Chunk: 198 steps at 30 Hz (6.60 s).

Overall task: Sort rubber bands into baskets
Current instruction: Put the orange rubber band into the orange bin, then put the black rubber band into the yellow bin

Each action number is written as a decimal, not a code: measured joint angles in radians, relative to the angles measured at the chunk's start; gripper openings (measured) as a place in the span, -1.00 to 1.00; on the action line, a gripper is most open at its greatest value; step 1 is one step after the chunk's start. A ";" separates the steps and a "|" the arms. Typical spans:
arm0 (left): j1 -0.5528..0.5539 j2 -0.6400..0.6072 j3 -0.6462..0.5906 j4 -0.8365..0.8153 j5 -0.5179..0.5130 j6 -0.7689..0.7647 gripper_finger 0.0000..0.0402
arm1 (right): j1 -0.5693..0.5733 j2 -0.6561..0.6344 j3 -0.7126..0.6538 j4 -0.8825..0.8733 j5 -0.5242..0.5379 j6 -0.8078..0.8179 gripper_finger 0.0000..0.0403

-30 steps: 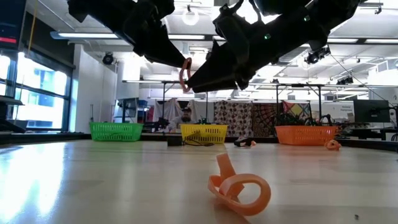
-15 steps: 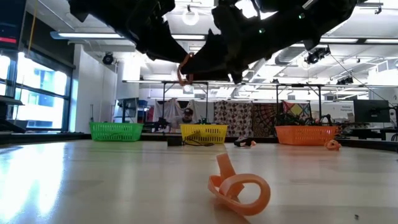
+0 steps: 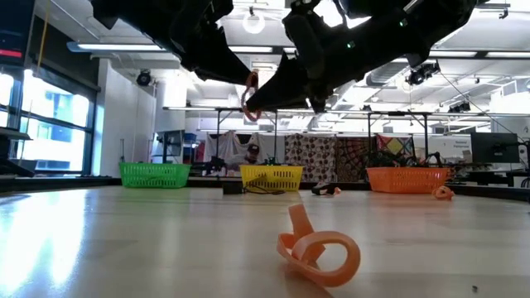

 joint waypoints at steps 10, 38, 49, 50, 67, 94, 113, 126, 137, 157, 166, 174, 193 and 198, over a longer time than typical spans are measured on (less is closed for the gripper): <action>-0.003 0.000 -0.135 0.229 0.040 -0.011 -0.42 | 0.000 0.000 0.000 -0.075 0.026 0.030 -1.00; 0.042 -0.005 -0.445 0.713 0.140 -0.121 -0.27 | -0.470 -0.474 0.000 -0.988 0.270 0.158 -1.00; 0.042 -0.005 -0.445 0.723 0.140 -0.121 -0.27 | -0.892 -0.415 0.000 -1.016 0.192 0.077 -1.00; 0.042 -0.005 -0.445 0.723 0.140 -0.121 -0.27 | -0.919 -0.405 0.000 -1.014 0.188 0.071 -1.00; 0.042 -0.005 -0.444 0.728 0.138 -0.122 -0.27 | -1.089 -0.212 0.000 -0.999 0.119 -0.018 -0.93; 0.042 -0.005 -0.444 0.728 0.105 -0.120 -0.27 | -1.021 -0.381 -0.001 -1.032 -0.005 -0.127 -0.94; 0.042 -0.005 -0.444 0.728 0.102 -0.113 -0.27 | -0.184 -0.781 -0.370 -1.050 -0.105 0.521 -0.89; 0.041 -0.005 -0.444 0.726 0.102 -0.113 -0.27 | 0.253 -0.773 -0.371 -1.318 -0.111 1.096 -0.23; 0.041 -0.005 -0.444 0.726 0.102 -0.113 -0.27 | 0.328 -0.724 -0.371 -1.385 -0.157 1.211 -0.20; 0.041 -0.005 -0.444 0.728 0.102 -0.113 -0.27 | 0.314 -0.484 -0.219 -1.368 -0.098 1.046 -0.94; 0.057 -0.005 -0.444 0.782 0.191 -0.016 -0.39 | 0.107 -0.484 -0.101 -1.248 0.113 0.734 -0.99; 0.116 0.015 -0.444 0.783 0.218 -0.014 -0.71 | -0.164 -0.484 -0.101 -0.841 0.077 0.333 -1.00; 0.253 0.015 -0.450 0.837 0.359 0.045 -1.00 | -0.540 -0.054 0.365 -0.815 -0.159 -0.125 -1.00; 0.265 0.015 -0.508 0.937 0.360 0.035 -1.00 | -0.617 0.072 0.502 -0.838 -0.213 -0.184 -1.00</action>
